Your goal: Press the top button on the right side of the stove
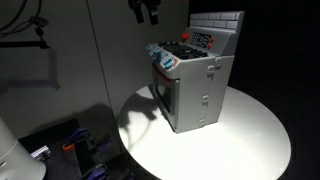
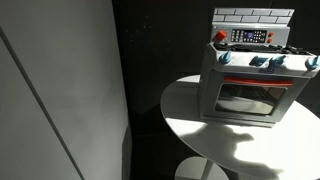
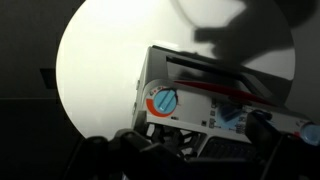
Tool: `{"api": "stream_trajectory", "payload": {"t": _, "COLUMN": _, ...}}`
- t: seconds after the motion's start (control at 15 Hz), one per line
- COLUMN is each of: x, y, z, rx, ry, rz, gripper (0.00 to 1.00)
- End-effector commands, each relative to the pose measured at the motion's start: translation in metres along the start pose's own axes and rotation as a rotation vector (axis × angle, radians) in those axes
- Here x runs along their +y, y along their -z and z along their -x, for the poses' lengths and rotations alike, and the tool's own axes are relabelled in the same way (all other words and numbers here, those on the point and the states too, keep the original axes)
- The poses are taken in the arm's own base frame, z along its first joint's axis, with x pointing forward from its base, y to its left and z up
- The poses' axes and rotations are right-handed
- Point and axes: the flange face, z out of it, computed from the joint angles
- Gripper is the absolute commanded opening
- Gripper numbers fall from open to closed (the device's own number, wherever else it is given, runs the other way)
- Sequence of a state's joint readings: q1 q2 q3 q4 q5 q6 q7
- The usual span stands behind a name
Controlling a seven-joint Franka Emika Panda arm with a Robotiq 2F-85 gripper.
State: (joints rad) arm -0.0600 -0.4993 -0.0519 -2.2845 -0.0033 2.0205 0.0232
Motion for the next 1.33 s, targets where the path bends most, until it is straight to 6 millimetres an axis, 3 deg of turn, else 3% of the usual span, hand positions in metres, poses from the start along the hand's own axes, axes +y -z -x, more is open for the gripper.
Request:
{"api": "stream_trajectory", "payload": {"t": 0.0, "x": -0.006, "y": 0.0, "z": -0.013, "rx": 0.006, "ry": -0.009, "rz": 0.014, "gripper": 1.0}}
{"api": "stream_trajectory", "payload": {"t": 0.8, "x": -0.03, "y": -0.009, "z": -0.087, "rx": 0.1, "ry": -0.22, "rz": 0.046, "gripper": 1.0}}
{"api": "stream_trajectory", "payload": {"t": 1.27, "x": -0.018, "y": -0.036, "z": -0.134, "rx": 0.108, "ry": -0.348, "rz": 0.103, "gripper": 1.0}}
